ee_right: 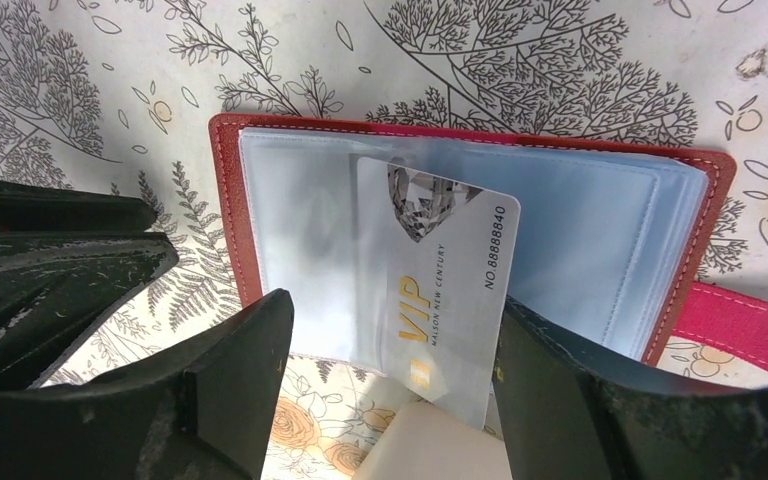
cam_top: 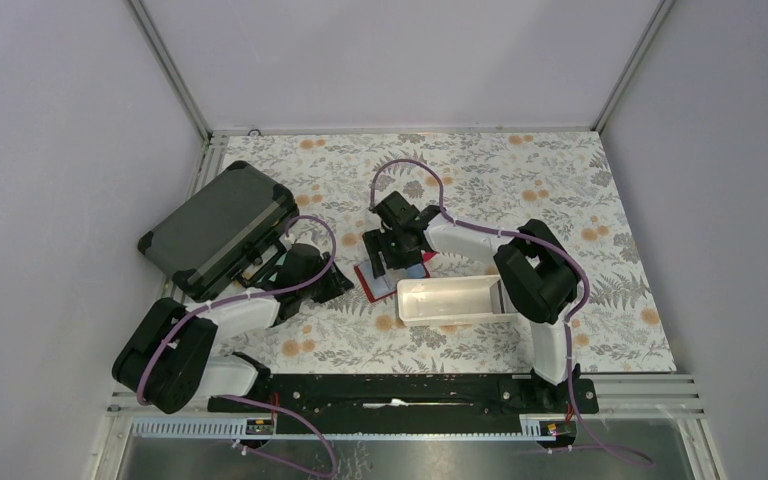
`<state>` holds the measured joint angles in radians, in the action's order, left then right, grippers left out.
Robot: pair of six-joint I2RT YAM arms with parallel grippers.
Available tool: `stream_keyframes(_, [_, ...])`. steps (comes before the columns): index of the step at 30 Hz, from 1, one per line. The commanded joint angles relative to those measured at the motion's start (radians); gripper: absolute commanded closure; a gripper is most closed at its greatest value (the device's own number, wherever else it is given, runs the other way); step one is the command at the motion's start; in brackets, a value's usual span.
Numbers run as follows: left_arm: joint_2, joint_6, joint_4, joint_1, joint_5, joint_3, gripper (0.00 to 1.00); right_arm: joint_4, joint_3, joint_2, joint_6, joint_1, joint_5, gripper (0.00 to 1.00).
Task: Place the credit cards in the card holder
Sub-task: Insert the credit card into the card holder.
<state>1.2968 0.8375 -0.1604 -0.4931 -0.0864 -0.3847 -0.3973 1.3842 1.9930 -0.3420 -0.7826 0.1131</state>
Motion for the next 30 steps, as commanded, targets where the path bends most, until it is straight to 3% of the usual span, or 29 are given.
stream_keyframes(1, [-0.015, -0.013, 0.063, -0.005, -0.019, 0.01, 0.71, -0.035, 0.033, -0.05, 0.066, 0.0, -0.047, 0.24])
stream_keyframes(19, [-0.017, 0.009, 0.025, -0.007, -0.055, -0.006, 0.71, -0.058, 0.047, -0.016, 0.076, 0.002, -0.083, 0.21])
stream_keyframes(30, [0.017, 0.034, -0.026, -0.017, -0.086, -0.034, 0.71, -0.031, 0.041, 0.022, 0.054, 0.028, 0.07, 0.27])
